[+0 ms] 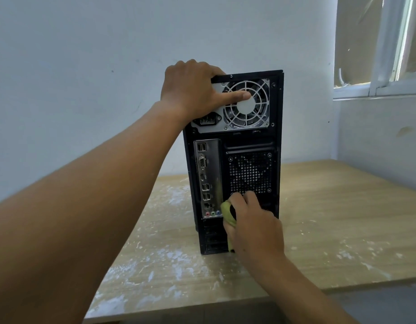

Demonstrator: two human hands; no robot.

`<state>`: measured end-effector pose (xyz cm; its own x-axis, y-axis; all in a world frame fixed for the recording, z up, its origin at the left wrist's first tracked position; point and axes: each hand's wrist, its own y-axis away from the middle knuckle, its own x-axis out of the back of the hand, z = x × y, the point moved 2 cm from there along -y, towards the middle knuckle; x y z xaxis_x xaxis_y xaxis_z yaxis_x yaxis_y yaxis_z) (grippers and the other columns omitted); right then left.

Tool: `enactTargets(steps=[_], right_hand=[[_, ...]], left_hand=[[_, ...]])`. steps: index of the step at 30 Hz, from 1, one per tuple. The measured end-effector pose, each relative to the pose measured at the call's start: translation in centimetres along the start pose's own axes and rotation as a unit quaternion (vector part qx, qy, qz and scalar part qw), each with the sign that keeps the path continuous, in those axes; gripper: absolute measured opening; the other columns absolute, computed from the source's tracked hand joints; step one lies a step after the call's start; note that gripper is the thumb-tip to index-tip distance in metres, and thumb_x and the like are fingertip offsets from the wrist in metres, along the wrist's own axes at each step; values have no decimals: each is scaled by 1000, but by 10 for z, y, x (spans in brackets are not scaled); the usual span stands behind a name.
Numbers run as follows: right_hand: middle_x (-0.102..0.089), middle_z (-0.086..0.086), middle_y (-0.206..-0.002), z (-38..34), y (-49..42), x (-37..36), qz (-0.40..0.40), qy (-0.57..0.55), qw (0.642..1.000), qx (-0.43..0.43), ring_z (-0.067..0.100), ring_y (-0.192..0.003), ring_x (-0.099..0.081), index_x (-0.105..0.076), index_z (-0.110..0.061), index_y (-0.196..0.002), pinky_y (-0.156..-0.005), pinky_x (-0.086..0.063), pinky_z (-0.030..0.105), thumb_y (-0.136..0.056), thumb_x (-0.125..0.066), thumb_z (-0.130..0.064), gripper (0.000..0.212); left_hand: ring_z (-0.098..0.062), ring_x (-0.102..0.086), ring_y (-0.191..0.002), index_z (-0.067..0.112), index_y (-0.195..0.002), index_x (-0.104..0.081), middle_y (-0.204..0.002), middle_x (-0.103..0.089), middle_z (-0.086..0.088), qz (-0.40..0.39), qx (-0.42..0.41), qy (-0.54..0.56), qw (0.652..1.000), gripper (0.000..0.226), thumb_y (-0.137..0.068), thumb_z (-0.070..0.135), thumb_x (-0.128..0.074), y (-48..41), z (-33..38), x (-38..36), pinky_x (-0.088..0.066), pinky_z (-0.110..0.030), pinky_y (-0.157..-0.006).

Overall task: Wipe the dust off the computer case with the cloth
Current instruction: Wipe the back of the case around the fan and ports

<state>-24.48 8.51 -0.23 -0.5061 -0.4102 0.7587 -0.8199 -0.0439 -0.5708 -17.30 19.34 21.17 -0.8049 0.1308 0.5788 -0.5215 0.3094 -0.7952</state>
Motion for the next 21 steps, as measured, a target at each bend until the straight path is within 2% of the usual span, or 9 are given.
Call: enactTargets(steps=[4, 6, 11, 15, 18, 21], right_hand=[[-43, -7, -120, 5, -2, 5, -20, 23, 1000, -1, 18, -81, -58, -39, -28, -125, -63, -39, 26, -95, -48, -45, 36], [-48, -7, -115, 12, -4, 11, -18, 21, 1000, -4, 18, -84, -57, -40, -28, -123, -66, -38, 28, -95, -49, -46, 34], [-56, -8, -95, 37, -7, 28, -8, 3, 998, -63, 16, -73, -49, -45, -28, -108, -62, -37, 30, -91, -54, -43, 24], [-50, -9, -79, 63, -5, 38, 18, -2, 993, -116, 18, -68, -50, -43, -26, -102, -54, -32, 29, -90, -55, -44, 24], [-49, -11, -77, 69, -6, 41, 25, -18, 993, -116, 17, -66, -49, -44, -27, -100, -49, -28, 27, -89, -57, -44, 24], [-54, -12, -79, 71, -6, 42, 43, -43, 993, -100, 15, -66, -52, -47, -28, -96, -49, -33, 26, -87, -60, -42, 21]], left_hand=[[-25, -59, -114, 32, -128, -63, -120, -69, 0, -1, 2, 5, 1000, 89, -66, 91, -40, 1, 1, 1, -36, -32, -83], [-26, -59, -114, 30, -128, -63, -121, -68, 0, -1, 1, 11, 1000, 91, -65, 91, -39, 1, 2, 2, -38, -34, -86], [-25, -59, -116, 29, -128, -63, -124, -67, -1, 3, -1, 21, 1000, 88, -67, 89, -42, 2, 2, 3, -39, -34, -90], [-25, -61, -112, 30, -126, -65, -119, -69, -1, 18, -4, 18, 1000, 86, -67, 89, -43, 2, 2, 1, -37, -32, -83], [-26, -64, -103, 32, -120, -67, -106, -72, -1, 42, 6, 30, 999, 88, -61, 94, -46, 6, 0, -2, -35, -30, -76], [-22, -66, -97, 31, -115, -69, -100, -73, 3, 60, -1, 63, 996, 82, -62, 91, -49, 10, -3, -2, -39, -29, -75]])
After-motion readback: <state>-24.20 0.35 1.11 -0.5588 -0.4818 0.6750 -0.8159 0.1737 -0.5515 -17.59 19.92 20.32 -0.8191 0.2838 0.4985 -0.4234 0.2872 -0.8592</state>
